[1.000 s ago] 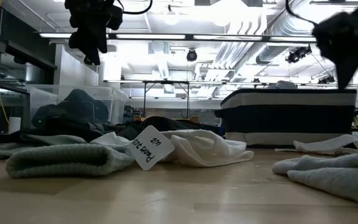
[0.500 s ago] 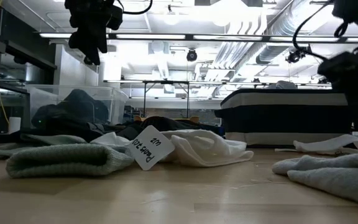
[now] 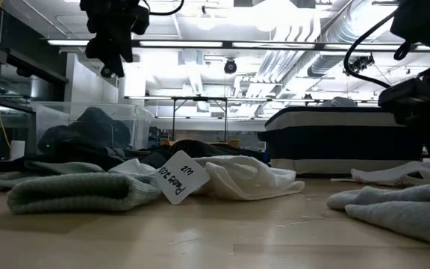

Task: Pick & Place Cloths
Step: Put the white sock into the yellow bin

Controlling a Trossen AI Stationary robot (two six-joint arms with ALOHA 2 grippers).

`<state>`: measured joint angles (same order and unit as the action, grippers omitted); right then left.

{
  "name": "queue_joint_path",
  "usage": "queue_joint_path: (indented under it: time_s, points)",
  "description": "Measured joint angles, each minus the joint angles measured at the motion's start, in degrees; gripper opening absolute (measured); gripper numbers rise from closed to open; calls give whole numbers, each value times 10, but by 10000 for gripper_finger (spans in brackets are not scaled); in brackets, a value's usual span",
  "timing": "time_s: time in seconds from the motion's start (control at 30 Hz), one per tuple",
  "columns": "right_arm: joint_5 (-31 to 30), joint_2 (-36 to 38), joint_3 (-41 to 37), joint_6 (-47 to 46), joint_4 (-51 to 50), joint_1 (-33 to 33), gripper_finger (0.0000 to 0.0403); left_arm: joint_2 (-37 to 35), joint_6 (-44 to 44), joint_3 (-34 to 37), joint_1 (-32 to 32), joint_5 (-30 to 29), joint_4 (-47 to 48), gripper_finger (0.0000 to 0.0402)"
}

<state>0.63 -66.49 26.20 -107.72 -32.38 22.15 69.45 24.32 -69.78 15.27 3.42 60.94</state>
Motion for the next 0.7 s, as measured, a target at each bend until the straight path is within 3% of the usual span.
queue_joint_path:
  time_s: [0.27,0.7]
  points:
    - [-17,-5,0,36,58,0,13,0,0,0,0,12,-46,255]
    - [-86,13,0,139,298,0,3,0,-5,0,0,39,-115,255]
